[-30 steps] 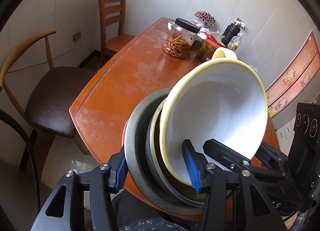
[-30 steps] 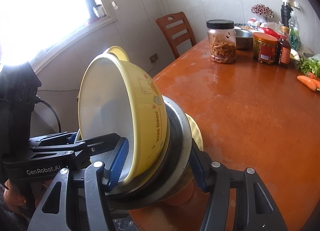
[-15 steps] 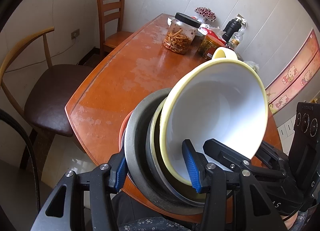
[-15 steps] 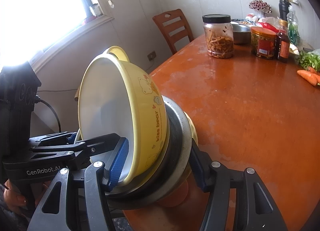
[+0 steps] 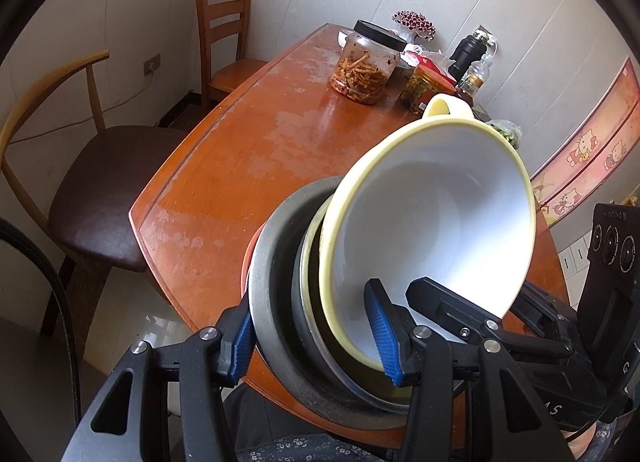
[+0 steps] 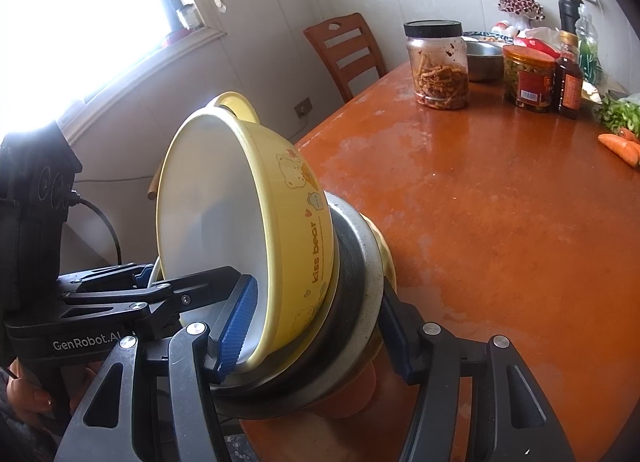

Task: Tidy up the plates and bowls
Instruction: 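Lift the nested bowl stack with the left tool and carry it toward the plate stack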

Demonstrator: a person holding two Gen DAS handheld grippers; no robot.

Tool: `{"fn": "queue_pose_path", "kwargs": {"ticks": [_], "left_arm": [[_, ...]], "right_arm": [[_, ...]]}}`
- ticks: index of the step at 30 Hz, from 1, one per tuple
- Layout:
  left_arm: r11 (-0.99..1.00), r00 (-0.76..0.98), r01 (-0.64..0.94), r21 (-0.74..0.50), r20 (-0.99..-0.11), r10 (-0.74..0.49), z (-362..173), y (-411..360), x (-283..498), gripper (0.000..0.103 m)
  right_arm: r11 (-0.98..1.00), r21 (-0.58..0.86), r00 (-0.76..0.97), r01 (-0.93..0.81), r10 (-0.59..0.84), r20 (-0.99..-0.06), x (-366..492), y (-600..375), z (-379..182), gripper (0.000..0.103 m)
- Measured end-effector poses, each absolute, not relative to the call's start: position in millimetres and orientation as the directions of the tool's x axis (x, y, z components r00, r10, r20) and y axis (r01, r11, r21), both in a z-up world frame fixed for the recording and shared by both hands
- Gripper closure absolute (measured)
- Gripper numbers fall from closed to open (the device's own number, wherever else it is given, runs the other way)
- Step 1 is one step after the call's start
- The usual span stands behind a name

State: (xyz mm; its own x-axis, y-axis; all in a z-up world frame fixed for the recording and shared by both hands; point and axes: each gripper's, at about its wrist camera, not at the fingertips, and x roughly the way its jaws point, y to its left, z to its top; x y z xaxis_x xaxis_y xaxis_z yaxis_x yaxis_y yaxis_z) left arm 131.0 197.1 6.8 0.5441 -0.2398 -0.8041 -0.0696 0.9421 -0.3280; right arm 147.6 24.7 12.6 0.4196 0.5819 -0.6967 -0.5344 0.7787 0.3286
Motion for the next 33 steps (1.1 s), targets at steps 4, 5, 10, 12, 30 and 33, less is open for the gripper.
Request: {"fn": "queue_pose_path", "kwargs": {"ticks": [4, 5, 10, 12, 30, 33], "left_arm": [[0.943, 0.548, -0.067, -0.326, -0.802, -0.239, 7.2, 196.8, 131.2, 0.053], [0.943, 0.549, -0.067, -0.326, -0.801, -0.238, 7.1, 197.0, 131.4, 0.053], [0.943, 0.551, -0.067, -0.326, -0.8, -0.237, 6.0, 196.8, 131.1, 0.052], [0.943, 0.552, -0.066, -0.325, -0.799, -0.236, 5.9, 196.9, 131.3, 0.052], [0.946, 0.573, -0.078, -0.314, -0.791, -0.216, 12.3, 198.3, 127.4, 0.046], [0.946, 0.572, -0.081, -0.313, -0.792, -0.213, 12.8, 198.6, 126.5, 0.045]], "right_arm": [[0.779, 0.33, 0.422, -0.533, 0.582, -0.695, 147.7, 23.9, 12.1, 0.041], [0.78, 0.328, 0.423, -0.533, 0.582, -0.695, 147.8, 24.0, 12.0, 0.041], [0.782, 0.324, 0.429, -0.533, 0.58, -0.693, 146.4, 24.4, 12.2, 0.041], [0.783, 0.324, 0.43, -0.531, 0.579, -0.693, 146.4, 24.5, 12.3, 0.041], [0.794, 0.271, 0.488, -0.543, 0.562, -0.668, 140.0, 24.1, 22.7, 0.031], [0.797, 0.26, 0.493, -0.545, 0.555, -0.67, 138.9, 23.2, 25.0, 0.031]]}}
